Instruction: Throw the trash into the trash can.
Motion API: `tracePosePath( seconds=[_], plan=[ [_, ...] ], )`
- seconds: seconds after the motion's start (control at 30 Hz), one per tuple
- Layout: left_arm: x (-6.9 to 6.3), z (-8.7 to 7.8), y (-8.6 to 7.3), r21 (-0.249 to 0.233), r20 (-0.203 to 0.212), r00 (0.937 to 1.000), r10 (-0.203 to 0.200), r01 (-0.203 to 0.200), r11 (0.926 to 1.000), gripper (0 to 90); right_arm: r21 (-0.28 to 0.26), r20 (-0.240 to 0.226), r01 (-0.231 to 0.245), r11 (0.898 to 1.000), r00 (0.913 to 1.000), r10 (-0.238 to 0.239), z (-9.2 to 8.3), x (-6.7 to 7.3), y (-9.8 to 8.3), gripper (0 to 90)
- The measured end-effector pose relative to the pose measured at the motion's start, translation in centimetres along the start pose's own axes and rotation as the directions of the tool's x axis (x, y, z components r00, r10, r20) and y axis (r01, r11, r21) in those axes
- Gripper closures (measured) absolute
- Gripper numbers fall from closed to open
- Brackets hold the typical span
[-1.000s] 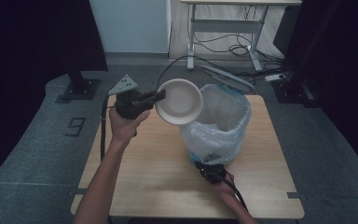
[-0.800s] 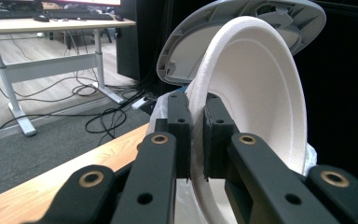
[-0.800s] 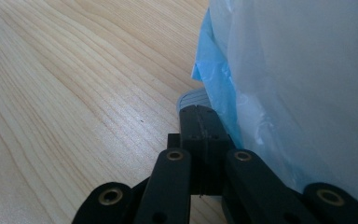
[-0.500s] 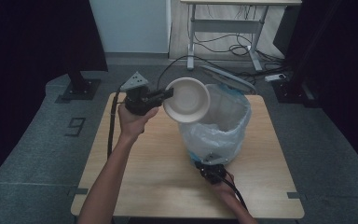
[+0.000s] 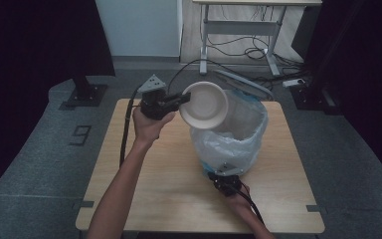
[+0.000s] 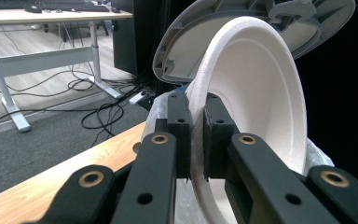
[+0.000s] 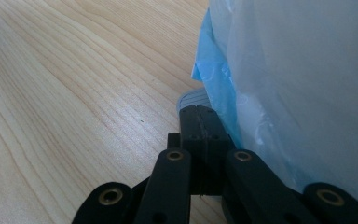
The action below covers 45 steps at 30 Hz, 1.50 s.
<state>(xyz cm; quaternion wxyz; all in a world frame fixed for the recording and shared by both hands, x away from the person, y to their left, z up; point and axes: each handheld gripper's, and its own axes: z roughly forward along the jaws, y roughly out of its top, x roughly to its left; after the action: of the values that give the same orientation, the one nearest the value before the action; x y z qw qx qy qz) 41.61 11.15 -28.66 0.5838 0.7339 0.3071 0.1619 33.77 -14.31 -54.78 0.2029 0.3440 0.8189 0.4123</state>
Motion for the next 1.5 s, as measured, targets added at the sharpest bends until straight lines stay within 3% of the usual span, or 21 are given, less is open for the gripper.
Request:
tracePosePath(
  seconds=[0.93,1.5],
  plan=[
    [-1.7,4.0,1.2,0.03,0.017,0.9993,0.032,-0.033,0.999,84.0,-0.001,0.004,0.007,1.0,1.0,-0.007,0.0,0.0,0.0,89.5],
    [-2.3,6.7,0.8,0.057,0.024,0.999,0.038,-0.039,0.9976,84.0,-0.002,0.005,0.011,1.0,0.9999,-0.011,0.0,0.0,0.0,89.5]
  ],
)
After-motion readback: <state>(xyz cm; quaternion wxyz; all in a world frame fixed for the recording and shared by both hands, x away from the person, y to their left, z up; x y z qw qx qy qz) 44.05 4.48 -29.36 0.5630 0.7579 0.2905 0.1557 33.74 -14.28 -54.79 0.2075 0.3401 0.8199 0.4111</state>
